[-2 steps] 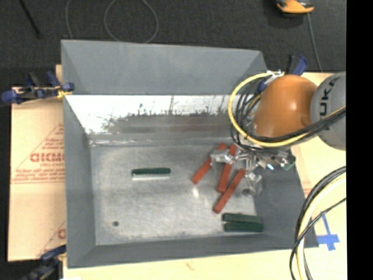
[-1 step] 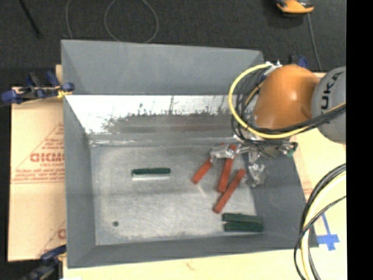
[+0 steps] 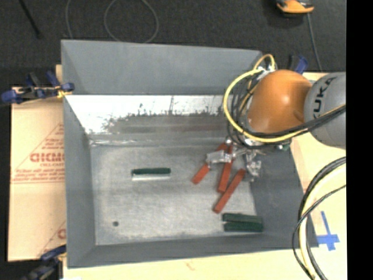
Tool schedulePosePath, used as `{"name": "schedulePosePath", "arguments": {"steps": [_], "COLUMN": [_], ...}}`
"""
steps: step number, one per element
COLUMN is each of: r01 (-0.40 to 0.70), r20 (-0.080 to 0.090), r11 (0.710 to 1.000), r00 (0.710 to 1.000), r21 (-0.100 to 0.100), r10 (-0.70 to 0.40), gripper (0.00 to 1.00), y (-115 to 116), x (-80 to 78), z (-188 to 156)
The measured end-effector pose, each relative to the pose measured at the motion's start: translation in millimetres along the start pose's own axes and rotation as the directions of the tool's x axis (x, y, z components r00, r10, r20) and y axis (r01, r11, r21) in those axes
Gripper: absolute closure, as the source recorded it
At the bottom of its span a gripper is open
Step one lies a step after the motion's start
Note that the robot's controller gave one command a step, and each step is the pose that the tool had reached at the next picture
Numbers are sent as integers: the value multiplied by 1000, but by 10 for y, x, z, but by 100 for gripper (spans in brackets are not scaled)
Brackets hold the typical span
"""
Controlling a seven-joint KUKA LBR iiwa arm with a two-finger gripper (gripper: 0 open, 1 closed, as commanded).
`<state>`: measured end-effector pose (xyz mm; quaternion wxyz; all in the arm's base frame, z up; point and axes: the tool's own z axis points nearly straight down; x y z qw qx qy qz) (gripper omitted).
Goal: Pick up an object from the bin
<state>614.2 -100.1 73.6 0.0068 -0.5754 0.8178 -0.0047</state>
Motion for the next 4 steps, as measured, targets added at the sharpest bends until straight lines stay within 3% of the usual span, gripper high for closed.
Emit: {"name": "schedulePosePath", "arguments": {"steps": [1,2,3,4], "r01": [175,170,162,156], "r20": [-1,2,-2,-3], "r11": [985,985,987,988], "r00": [985,985,987,988], "r21": [-4,-4,-6,-4], "r10": [-175,-170,-162,-156], "gripper": [0,100,100,100], "y": [-17,-23,-53,-98], "x": [-356,-368,-365,-365], "z": [8,-7,-374,-1185]}}
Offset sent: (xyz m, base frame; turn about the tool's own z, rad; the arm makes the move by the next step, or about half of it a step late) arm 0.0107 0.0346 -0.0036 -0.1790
